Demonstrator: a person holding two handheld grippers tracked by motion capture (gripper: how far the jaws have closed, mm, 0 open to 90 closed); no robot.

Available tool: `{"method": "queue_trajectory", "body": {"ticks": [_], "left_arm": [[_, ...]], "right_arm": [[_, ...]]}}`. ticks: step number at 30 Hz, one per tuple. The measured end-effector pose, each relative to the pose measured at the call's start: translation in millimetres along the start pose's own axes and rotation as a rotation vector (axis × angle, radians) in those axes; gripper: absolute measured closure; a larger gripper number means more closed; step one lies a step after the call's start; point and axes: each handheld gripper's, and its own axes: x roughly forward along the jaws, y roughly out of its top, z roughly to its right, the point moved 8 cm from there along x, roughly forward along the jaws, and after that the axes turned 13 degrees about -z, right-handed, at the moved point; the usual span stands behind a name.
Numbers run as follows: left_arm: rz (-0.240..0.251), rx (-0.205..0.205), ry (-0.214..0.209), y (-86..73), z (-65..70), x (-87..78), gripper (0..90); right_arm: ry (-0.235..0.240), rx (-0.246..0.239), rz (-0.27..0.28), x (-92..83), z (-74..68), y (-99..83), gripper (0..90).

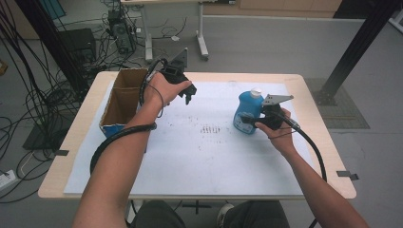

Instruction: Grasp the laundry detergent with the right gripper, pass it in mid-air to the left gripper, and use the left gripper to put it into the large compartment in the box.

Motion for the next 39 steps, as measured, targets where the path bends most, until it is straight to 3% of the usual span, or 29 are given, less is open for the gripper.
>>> {"method": "queue_trajectory", "body": {"ticks": [17,20,26,31,39], "left_arm": [[0.008,-0.002,-0.011,-7.1,-5.4,-6.0,5.6],[-0.004,0.018,-0.009,-9.6,-6.1,-9.0,5.6],[0.017,0.036,-0.025,-10.2,-11.3,-23.3,5.6],[0.016,0.075,-0.007,-12.5,-15.1,-38.0,5.6],[0.036,0.130,0.012,-15.1,-17.1,-57.9,5.7]], "right_arm": [[-0.008,0.003,-0.004,-0.2,-0.4,0.3,43.9],[-0.002,0.020,-0.010,-1.1,-0.8,0.5,43.9],[0.011,0.043,-0.049,-6.6,-2.2,0.8,43.8],[0.031,0.093,-0.058,-13.8,-2.6,3.2,43.8],[-0.007,0.097,-0.097,-27.5,-7.2,17.3,43.7]]}}
